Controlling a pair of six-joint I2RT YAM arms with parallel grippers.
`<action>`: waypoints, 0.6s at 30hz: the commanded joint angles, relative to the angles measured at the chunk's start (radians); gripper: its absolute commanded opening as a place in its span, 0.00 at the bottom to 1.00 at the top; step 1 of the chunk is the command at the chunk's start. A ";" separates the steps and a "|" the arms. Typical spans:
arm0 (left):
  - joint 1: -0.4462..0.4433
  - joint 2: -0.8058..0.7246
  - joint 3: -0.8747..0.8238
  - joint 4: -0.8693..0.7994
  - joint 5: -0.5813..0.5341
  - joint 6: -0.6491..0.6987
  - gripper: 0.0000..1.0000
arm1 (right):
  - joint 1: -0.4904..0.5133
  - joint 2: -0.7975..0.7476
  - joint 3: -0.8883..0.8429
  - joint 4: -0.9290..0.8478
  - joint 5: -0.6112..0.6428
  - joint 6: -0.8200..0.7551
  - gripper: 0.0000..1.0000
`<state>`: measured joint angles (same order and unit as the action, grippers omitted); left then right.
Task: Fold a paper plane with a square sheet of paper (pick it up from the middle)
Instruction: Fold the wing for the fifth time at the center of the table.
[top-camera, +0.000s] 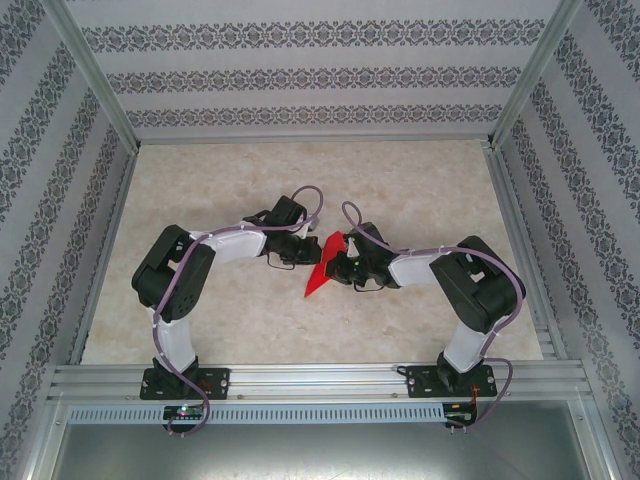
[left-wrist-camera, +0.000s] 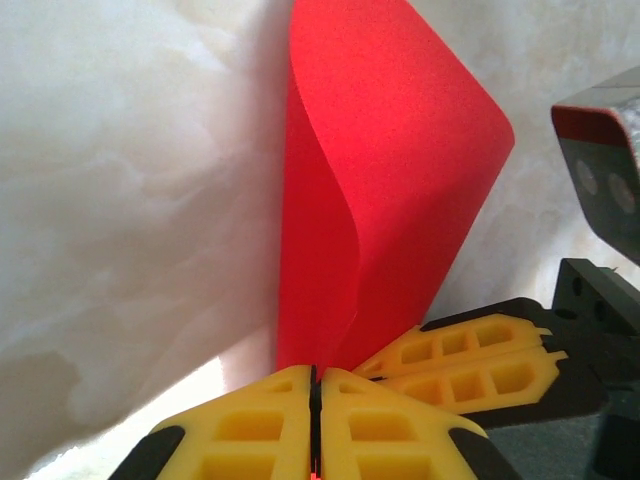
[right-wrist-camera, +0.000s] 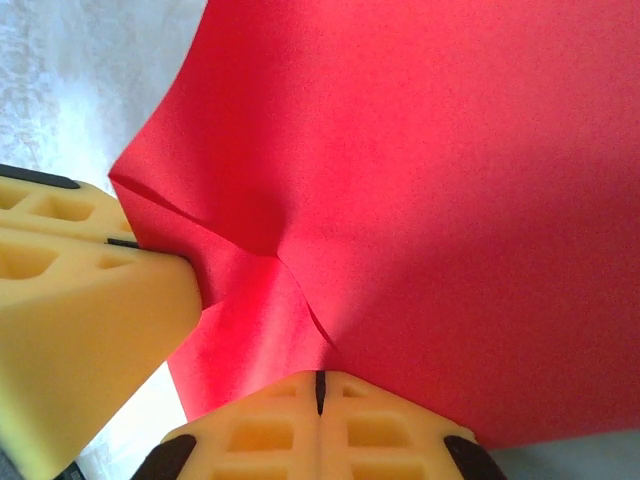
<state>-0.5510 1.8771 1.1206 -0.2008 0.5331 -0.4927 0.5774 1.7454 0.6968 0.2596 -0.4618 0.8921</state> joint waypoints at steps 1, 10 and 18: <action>-0.017 0.020 -0.004 0.024 0.056 0.019 0.11 | -0.016 -0.007 -0.030 -0.028 0.022 -0.007 0.05; -0.018 0.048 -0.015 0.093 0.138 -0.031 0.11 | -0.014 -0.018 -0.041 -0.020 0.025 -0.006 0.04; -0.017 0.052 -0.021 0.083 0.124 -0.026 0.13 | -0.017 -0.030 -0.057 -0.014 0.031 -0.004 0.04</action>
<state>-0.5556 1.9270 1.1122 -0.1108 0.6582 -0.5282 0.5674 1.7210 0.6636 0.2745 -0.4610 0.8925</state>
